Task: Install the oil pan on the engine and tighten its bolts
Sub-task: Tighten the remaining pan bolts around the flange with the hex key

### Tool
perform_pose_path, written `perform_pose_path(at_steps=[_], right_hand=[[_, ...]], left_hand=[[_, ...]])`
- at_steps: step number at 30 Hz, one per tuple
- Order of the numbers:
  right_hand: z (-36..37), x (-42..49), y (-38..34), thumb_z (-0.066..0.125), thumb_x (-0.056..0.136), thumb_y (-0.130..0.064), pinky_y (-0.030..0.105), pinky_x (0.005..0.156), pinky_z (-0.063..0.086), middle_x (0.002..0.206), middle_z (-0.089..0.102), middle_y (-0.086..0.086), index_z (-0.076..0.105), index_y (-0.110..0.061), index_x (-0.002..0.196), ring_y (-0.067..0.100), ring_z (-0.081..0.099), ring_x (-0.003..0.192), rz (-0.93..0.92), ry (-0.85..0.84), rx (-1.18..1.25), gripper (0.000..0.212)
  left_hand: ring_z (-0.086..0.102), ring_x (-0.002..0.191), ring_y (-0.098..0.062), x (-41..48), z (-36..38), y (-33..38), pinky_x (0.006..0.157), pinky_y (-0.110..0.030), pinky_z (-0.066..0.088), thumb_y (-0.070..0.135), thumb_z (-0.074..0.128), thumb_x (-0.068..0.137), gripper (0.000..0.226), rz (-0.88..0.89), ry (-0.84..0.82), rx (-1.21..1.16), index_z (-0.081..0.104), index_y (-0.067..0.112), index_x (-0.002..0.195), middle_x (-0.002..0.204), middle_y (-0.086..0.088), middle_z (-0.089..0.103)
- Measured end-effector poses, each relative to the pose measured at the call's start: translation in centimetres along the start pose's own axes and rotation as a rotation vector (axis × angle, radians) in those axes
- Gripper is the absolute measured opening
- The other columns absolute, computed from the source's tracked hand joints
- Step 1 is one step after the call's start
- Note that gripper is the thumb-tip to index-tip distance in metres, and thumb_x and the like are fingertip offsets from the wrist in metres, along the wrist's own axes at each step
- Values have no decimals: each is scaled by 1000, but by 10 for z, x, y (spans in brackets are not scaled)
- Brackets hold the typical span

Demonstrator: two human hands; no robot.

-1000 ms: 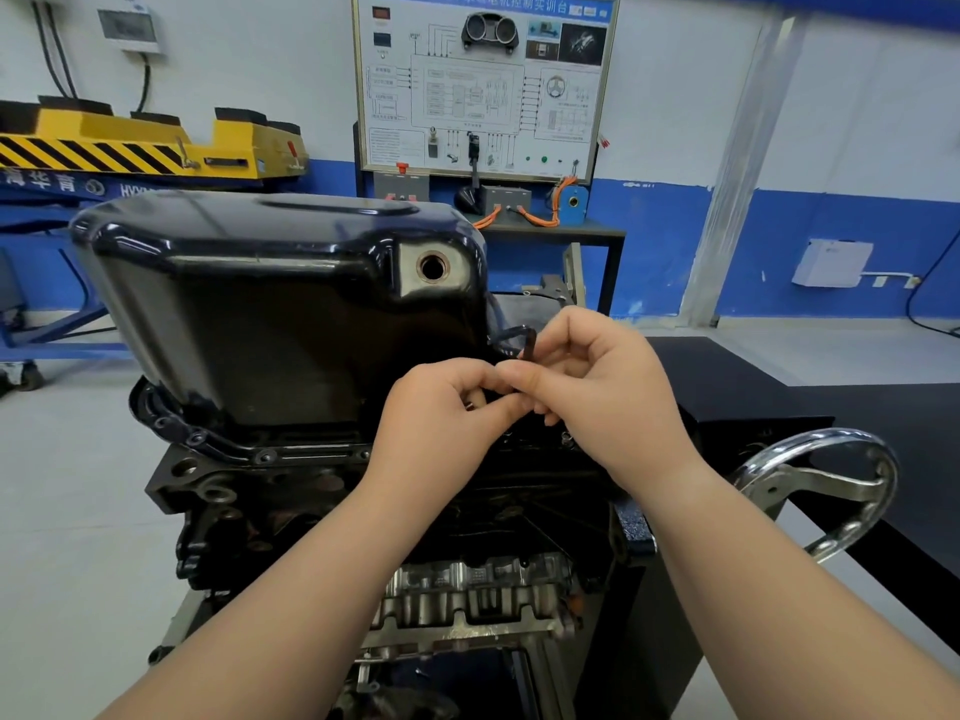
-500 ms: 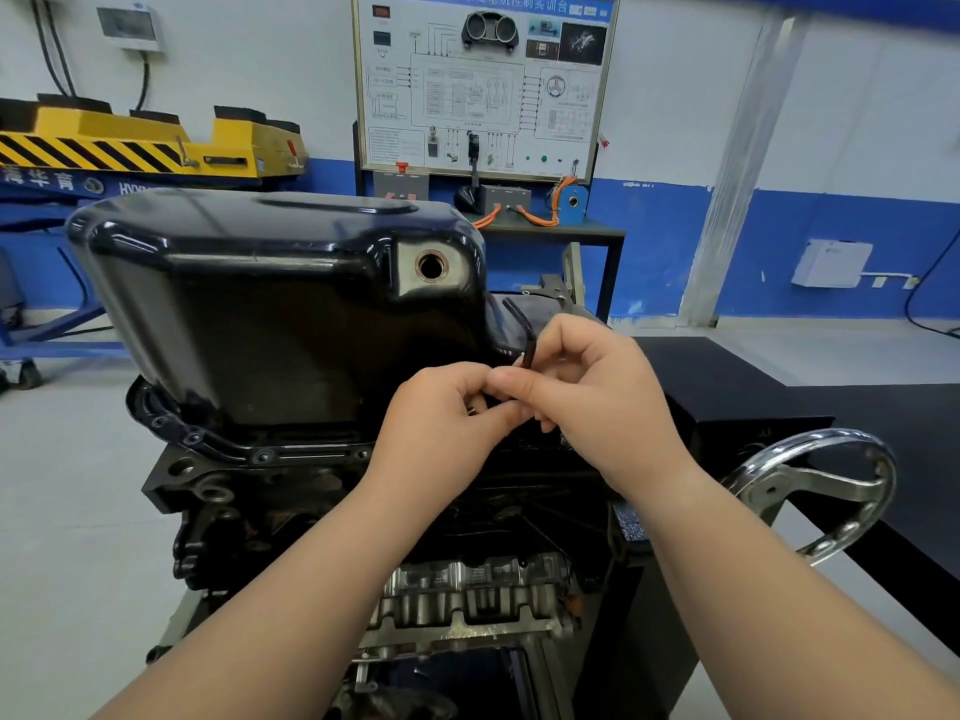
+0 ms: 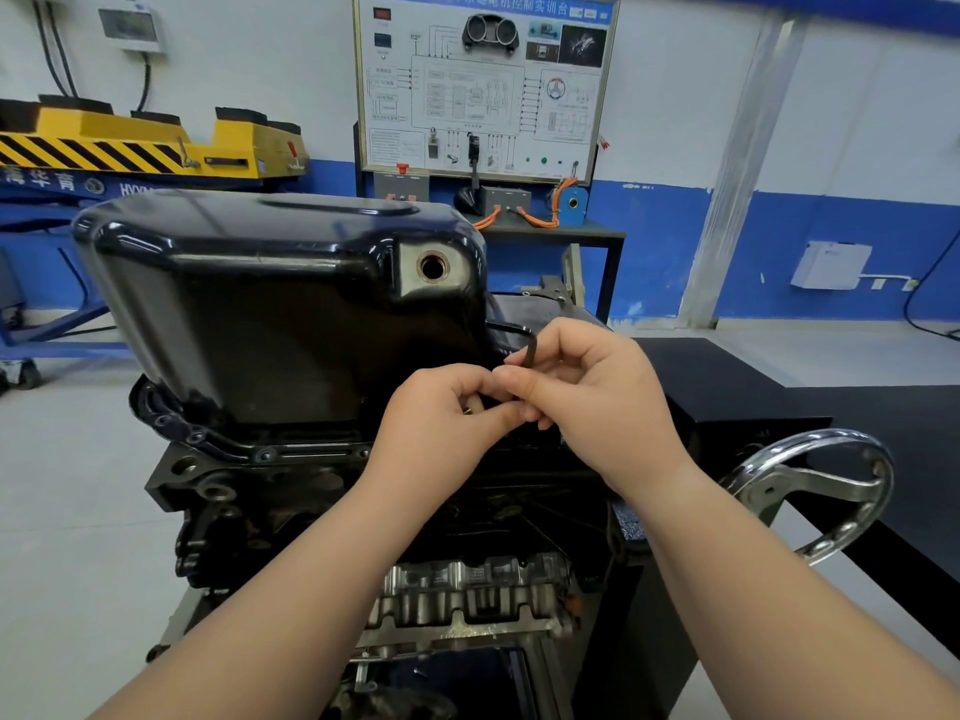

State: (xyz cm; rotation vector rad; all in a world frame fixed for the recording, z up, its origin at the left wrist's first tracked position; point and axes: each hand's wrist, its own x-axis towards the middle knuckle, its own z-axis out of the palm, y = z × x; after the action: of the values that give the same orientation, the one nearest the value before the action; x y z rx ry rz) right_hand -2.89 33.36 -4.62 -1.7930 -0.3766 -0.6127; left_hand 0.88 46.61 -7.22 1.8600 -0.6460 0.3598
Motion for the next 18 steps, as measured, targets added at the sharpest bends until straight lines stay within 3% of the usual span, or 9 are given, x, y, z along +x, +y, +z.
perform_pose_path(at_steps=[4,8,10,14,18], right_hand=[[1,1,0,71,79,-2,11,49,44,59,67,-8,58,5,74,0,61,52,-17,-19,31,16],[-2,-2,-6,68,83,-22,18,52,47,60,64,-10,64,-11,75,4,59,56,-87,-20,-82,15],[-2,-1,-9,65,85,-31,28,52,48,57,60,0,63,-10,70,15,57,57,-162,59,-195,26],[-5,6,-16,57,87,-40,26,51,35,49,43,2,50,-6,53,14,42,51,-402,166,-569,49],[-7,12,-23,48,91,-34,30,42,27,48,30,-3,33,-16,52,17,33,45,-590,159,-904,45]], left_hand=[[34,41,-2,0,2,-2,42,-11,29,30,74,74,28,14,23,1,60,38,51,41,12,40],[38,41,-1,1,2,-2,42,-10,30,29,72,77,31,10,18,13,59,39,52,42,14,43],[39,41,0,0,3,-1,42,-10,32,30,72,77,21,5,8,22,62,34,58,43,13,45],[40,41,-1,-2,3,-1,43,-10,33,32,71,78,11,5,0,40,68,26,69,44,11,46],[41,43,-2,-3,4,0,44,-12,35,32,69,79,9,1,-9,60,69,26,72,44,14,45]])
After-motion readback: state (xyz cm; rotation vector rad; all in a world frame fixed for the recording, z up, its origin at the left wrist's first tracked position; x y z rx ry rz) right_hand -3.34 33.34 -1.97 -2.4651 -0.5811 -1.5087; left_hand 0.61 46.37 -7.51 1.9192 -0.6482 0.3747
